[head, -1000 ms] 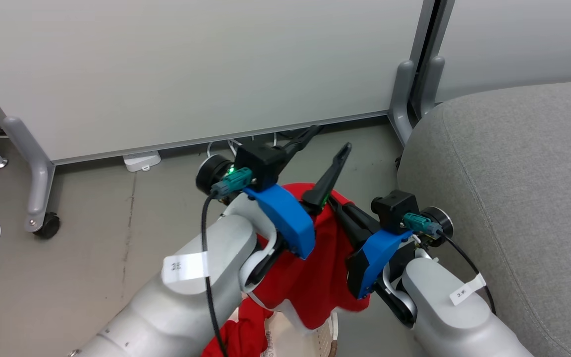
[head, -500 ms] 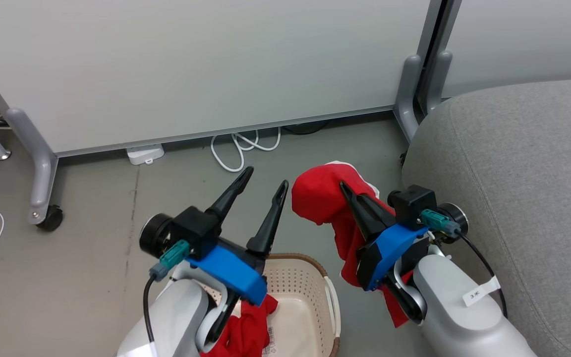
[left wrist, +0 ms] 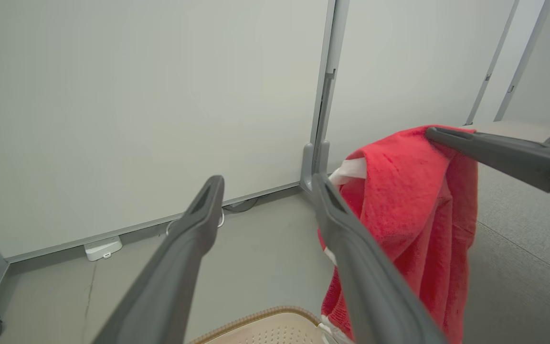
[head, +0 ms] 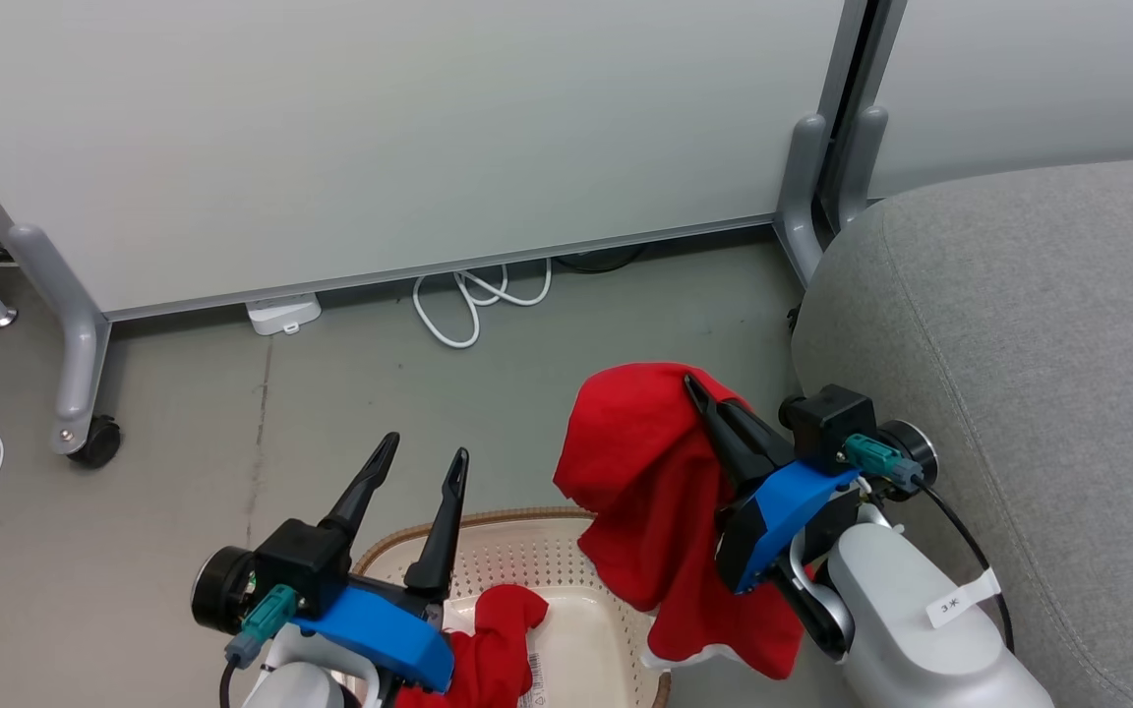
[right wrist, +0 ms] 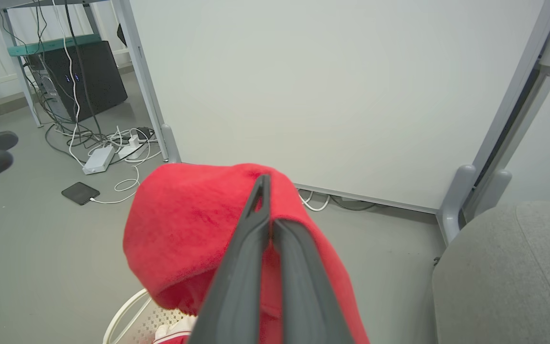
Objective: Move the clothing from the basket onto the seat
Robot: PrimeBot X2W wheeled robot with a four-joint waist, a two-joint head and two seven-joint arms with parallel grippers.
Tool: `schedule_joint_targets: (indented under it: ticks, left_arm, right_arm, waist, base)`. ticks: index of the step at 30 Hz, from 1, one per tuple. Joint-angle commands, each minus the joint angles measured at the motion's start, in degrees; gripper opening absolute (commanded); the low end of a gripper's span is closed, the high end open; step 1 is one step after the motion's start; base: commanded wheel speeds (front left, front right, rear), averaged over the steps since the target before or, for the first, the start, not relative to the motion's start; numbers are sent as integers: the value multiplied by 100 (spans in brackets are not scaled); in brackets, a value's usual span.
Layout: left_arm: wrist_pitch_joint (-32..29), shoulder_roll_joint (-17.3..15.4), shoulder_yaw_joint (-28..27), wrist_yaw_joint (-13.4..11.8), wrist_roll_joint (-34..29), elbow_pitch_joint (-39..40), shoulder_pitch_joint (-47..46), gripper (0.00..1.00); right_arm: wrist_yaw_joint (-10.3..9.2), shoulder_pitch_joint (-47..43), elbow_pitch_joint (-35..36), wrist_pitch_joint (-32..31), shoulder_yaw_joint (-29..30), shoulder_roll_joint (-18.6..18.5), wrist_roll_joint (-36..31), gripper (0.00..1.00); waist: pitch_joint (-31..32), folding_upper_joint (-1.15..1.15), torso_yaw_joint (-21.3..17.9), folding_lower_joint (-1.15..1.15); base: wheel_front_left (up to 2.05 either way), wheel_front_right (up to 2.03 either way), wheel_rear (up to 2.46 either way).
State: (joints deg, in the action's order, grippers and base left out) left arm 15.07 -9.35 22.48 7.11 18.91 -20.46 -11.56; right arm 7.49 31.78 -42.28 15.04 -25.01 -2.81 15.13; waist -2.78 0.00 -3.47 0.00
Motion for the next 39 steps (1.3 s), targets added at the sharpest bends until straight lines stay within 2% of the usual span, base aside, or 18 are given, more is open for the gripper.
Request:
schedule_joint_targets:
  ticks: [1, 6, 18, 39]
  left_arm:
    - [16, 32, -94, 39, -56, 55, 101, 100]
    - [16, 116, -257, 48, -155, 111, 272, 100]
    - [16, 97, -105, 53, -118, 210, 268, 100]
    - [16, -39, 35, 38, -137, 289, 107, 100]
  right_arm:
    - [1, -64, 26, 21, 27, -14, -50, 0]
    - [1, -105, 38, 21, 83, -14, -77, 0]
    - [1, -159, 96, 21, 263, -14, -127, 0]
    - [1, -241, 297, 21, 422, -12, -156, 0]
  waist:
    - [8, 0, 3, 0]
    - [32, 0, 19, 0]
    - [38, 0, -182, 0]
    - [-164, 0, -1486, 0]
  base:
    - [0, 0, 0]
    - [0, 0, 0]
    - [0, 0, 0]
    - [0, 0, 0]
